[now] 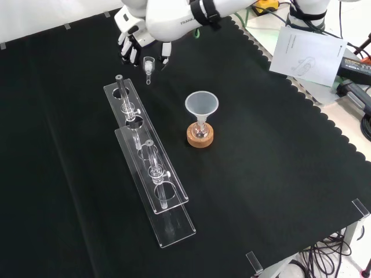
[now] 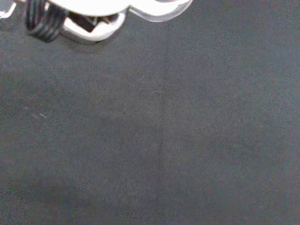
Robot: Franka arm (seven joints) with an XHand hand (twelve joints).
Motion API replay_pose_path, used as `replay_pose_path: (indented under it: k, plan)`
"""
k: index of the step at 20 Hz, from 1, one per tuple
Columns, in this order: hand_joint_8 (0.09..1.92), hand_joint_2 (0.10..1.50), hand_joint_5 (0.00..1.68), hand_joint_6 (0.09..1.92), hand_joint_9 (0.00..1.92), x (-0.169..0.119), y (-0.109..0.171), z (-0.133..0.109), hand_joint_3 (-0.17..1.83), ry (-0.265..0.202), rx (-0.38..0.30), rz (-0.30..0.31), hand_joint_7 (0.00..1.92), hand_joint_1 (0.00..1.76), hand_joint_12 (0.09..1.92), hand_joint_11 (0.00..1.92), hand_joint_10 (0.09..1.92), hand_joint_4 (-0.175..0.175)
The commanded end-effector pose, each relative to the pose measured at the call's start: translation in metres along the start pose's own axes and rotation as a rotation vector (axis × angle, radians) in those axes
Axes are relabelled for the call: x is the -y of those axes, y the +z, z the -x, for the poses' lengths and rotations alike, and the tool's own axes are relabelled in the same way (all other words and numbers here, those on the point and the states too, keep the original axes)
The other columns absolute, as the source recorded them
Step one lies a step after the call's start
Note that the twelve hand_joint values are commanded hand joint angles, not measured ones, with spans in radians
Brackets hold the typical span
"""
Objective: Pick up the weighing funnel.
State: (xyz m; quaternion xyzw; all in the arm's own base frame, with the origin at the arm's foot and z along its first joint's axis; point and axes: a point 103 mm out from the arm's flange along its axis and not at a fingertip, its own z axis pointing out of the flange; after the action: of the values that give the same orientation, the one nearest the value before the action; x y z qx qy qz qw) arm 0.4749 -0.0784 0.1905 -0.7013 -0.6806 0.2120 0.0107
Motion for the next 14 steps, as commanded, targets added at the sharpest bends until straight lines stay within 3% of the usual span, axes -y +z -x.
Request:
replay_pose_path:
  k: [1, 14]
  plan:
    - [0.65, 0.68, 1.12, 0.97, 0.88, 0.037, -0.017, -0.001, 0.73, 0.033, 0.009, 0.013, 0.60, 1.08, 1.24, 0.63, 0.45, 0.175]
    - [0.65, 0.69, 1.12, 0.98, 0.87, 0.077, -0.059, -0.016, 0.73, 0.043, 0.058, 0.066, 0.59, 1.08, 1.24, 0.63, 0.45, 0.175]
